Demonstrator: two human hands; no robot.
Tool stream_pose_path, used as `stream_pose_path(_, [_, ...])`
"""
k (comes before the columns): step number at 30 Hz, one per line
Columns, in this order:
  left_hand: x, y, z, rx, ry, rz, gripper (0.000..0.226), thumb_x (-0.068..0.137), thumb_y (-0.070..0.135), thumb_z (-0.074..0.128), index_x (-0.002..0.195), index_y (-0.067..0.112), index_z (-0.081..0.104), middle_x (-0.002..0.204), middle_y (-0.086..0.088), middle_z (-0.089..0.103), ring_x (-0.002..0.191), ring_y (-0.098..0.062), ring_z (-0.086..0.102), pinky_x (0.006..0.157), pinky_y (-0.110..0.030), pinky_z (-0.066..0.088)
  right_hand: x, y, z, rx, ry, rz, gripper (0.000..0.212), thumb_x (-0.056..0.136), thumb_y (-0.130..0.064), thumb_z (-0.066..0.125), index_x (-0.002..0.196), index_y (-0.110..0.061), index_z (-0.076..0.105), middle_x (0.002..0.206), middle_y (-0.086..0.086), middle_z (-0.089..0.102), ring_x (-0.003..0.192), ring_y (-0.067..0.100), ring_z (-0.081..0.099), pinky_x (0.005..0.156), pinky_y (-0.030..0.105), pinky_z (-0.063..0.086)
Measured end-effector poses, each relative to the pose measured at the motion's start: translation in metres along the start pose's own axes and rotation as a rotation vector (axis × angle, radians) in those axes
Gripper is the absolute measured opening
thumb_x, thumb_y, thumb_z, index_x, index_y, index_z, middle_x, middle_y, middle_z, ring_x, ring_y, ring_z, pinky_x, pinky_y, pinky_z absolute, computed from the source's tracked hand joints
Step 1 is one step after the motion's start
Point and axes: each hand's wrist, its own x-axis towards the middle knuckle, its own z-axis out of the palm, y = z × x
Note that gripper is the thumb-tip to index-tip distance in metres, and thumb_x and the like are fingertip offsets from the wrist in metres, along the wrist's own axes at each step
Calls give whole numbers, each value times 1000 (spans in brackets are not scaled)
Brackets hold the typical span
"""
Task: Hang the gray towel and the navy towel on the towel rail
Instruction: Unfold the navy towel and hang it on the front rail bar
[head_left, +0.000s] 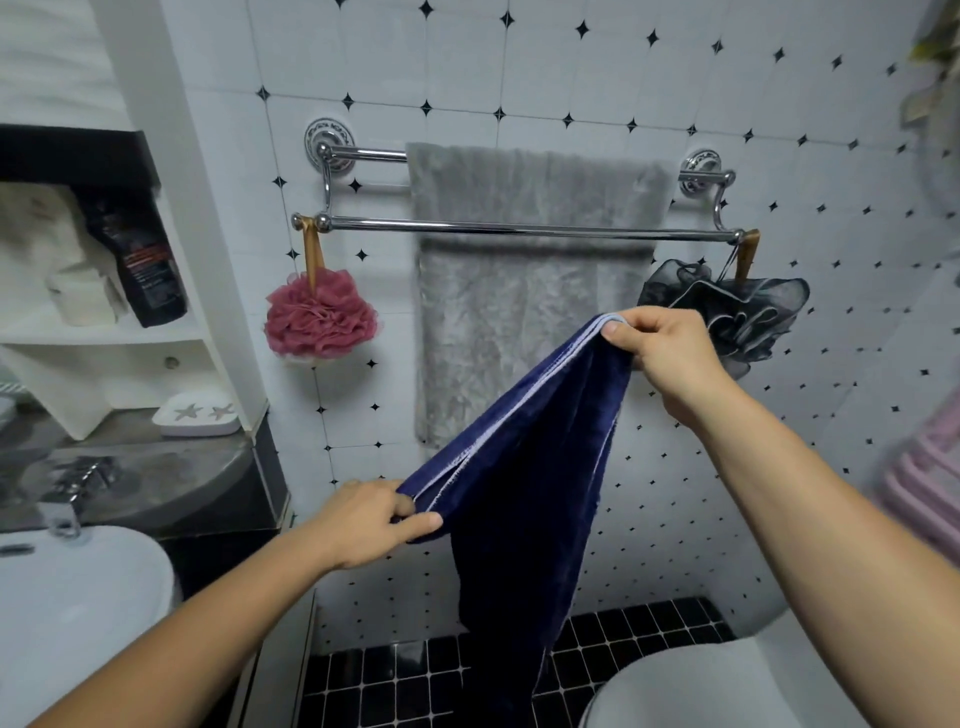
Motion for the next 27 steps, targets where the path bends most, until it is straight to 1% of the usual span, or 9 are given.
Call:
stream_pose_path(3, [-7, -11, -22, -21, 17, 110, 59, 81, 77, 41, 89, 28, 71, 93, 13, 54, 76, -8, 56, 66, -27, 42, 9, 19, -14, -42, 68, 60, 12, 84, -10, 70, 72, -12, 73, 70, 1, 67, 64, 9, 60, 69, 26, 49])
stream_pose_path(6, [-10, -11, -42, 76, 153, 204, 44, 86, 61, 56, 86, 20, 74, 105, 11, 61, 81, -14, 62, 73, -32, 49, 13, 37, -28, -106, 89, 100, 18, 85, -12, 70, 67, -16, 70, 67, -4, 66, 60, 5, 58, 64, 21, 46])
stream_pose_path(10, [4, -10, -72, -87, 374, 146, 20, 87, 33, 69, 78, 17, 78, 91, 9, 73, 81, -12, 68, 77, -28, 51, 11, 52, -45, -108, 132, 167, 15, 88, -12, 67, 73, -15, 70, 72, 1, 65, 60, 6, 55, 58, 16, 44])
stream_pose_path(13, [20, -10, -83, -324, 372, 69, 11, 83, 32, 74, 81, 21, 75, 94, 9, 73, 93, -9, 67, 86, -25, 48, 6, 55, -49, -50, 164, 224, 18, 89, -13, 66, 72, -19, 68, 70, -3, 64, 56, 4, 54, 46, 8, 41])
stream_pose_path(15, [31, 4, -74, -411, 266, 87, 35, 76, 45, 77, 105, 28, 68, 115, 12, 66, 108, -6, 60, 94, -29, 46, 2, 53, -44, -6, 125, 212, 18, 89, -10, 65, 73, -18, 69, 67, -4, 66, 56, 4, 57, 54, 13, 46])
stream_pose_path(18, [52, 42, -49, -439, 112, 149, 92, 62, 65, 76, 140, 38, 37, 146, 12, 42, 134, -10, 40, 108, -34, 36, -4, 39, -32, 51, 30, 154, 17, 89, -8, 64, 77, -15, 73, 61, -9, 68, 54, 4, 59, 53, 17, 49])
stream_pose_path(21, [83, 78, -29, -351, 92, 213, 116, 57, 68, 75, 150, 37, 13, 156, 4, 31, 140, -18, 30, 115, -42, 28, -8, 21, -27, 129, -68, 86, 16, 90, -10, 64, 79, -15, 75, 65, -5, 70, 56, 8, 60, 52, 20, 48])
stream_pose_path(24, [108, 89, -30, -437, 105, 176, 97, 59, 54, 81, 142, 34, 35, 141, 4, 50, 129, -19, 46, 108, -43, 38, -12, 6, -31, 228, -219, 25, 8, 83, -14, 67, 85, -12, 75, 74, 1, 73, 65, 13, 65, 60, 24, 52])
stream_pose_path(27, [115, 81, -38, -634, -67, 223, 31, 62, 38, 86, 83, 42, 63, 80, 22, 64, 76, 0, 60, 73, -26, 49, -11, 2, -44, 336, -260, 18, 13, 79, -14, 65, 86, -11, 75, 78, 3, 74, 71, 15, 68, 68, 26, 56])
